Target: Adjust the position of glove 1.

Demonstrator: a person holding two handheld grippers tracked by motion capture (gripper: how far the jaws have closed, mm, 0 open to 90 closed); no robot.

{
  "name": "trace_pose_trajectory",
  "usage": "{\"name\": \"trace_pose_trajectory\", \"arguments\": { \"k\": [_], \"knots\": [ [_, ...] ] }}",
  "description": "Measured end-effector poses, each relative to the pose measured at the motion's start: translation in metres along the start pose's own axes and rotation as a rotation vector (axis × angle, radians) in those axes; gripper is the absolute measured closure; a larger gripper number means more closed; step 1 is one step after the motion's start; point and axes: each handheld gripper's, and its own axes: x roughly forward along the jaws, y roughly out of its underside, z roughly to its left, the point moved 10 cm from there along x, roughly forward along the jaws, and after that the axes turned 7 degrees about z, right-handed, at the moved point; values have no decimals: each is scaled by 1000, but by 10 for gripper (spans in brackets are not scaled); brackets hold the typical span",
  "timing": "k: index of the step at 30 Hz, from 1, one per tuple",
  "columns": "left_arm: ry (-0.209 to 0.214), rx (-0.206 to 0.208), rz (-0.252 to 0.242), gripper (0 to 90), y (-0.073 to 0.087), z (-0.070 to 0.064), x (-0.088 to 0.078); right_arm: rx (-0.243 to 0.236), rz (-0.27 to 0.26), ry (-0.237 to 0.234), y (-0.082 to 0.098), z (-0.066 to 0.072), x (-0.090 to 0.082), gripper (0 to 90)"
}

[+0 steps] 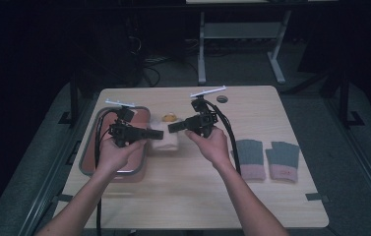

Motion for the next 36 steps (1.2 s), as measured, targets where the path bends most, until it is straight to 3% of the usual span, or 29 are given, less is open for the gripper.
{"name": "trace_pose_trajectory", "arguments": {
  "k": [2, 18, 29, 36],
  "knots": [
    [-5, 12, -4, 692, -1, 3, -6, -8, -2, -1, -5, 4, 3, 764],
    [-17, -12, -35, 691, -1, 20, -44, -45, 6, -18, -30, 30, 26, 764],
    [-47, -5, -49, 691, -7, 25, -68, -67, 4, -26, -48, 46, 36, 764],
    [-68, -21, -48, 691, -3, 40, -82, -70, 13, -44, -57, 53, 53, 764]
  ]
}}
